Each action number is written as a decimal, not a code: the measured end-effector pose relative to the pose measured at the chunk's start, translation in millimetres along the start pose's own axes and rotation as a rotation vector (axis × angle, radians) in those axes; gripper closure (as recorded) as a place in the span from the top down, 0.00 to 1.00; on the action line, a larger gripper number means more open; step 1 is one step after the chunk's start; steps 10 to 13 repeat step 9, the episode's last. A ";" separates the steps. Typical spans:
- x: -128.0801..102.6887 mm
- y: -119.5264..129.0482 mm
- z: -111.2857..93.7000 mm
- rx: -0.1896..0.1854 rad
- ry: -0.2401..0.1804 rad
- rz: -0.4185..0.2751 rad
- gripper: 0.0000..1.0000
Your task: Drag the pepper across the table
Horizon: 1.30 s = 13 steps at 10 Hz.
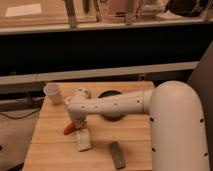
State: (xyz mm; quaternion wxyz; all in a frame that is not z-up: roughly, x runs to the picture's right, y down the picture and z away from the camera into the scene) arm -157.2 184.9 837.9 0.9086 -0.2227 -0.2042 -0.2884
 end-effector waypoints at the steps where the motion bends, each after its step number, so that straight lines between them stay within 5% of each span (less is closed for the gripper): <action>1: 6.7 1.2 -0.8 0.000 0.010 0.006 0.00; 9: 44.7 12.8 -16.1 0.019 0.049 0.048 0.00; 13: 44.7 12.8 -16.1 0.019 0.049 0.048 0.00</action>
